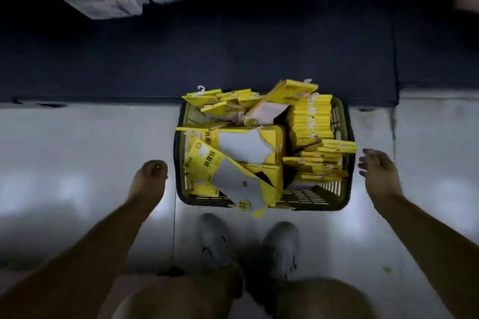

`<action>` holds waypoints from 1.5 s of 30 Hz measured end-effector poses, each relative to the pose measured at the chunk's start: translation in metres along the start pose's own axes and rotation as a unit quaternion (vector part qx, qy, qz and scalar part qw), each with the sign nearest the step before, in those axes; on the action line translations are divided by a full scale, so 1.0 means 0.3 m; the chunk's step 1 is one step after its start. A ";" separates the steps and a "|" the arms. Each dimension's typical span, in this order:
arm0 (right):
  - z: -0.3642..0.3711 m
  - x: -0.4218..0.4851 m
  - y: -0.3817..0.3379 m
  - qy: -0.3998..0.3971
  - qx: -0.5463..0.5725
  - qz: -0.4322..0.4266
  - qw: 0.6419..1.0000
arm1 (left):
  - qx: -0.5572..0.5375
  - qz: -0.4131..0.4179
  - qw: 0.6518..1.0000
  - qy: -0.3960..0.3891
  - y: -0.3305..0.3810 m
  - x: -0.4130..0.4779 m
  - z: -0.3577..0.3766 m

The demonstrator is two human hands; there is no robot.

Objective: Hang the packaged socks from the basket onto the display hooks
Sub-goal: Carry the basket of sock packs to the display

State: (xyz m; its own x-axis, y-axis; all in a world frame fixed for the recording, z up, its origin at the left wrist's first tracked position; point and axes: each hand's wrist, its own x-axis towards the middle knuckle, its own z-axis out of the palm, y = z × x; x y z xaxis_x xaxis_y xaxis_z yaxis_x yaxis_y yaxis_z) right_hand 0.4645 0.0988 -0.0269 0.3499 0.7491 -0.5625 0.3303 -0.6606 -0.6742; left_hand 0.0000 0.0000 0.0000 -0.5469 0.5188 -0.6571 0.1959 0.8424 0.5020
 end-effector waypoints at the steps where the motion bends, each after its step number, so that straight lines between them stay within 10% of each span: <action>1: 0.026 0.023 0.013 -0.002 0.012 -0.018 1.000 | 0.003 0.012 1.000 0.012 -0.013 0.038 0.032; 19: 0.148 0.068 -0.043 -0.004 -0.014 -0.040 0.999 | -0.126 -0.005 0.989 0.073 -0.032 0.141 0.174; 45: 0.183 -1.169 -1.438 -0.147 -0.258 -0.230 0.927 | -0.247 -0.106 0.938 0.217 0.044 -0.935 -1.252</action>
State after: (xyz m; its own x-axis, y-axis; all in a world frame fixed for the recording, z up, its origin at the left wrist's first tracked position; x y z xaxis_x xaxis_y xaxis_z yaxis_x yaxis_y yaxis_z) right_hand 0.1511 0.1237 0.4348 -0.1606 0.8887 -0.4295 0.7872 -0.1472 -0.5988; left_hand -0.1497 -0.1892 0.4023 -0.8318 0.1483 -0.5349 -0.2976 0.6943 0.6552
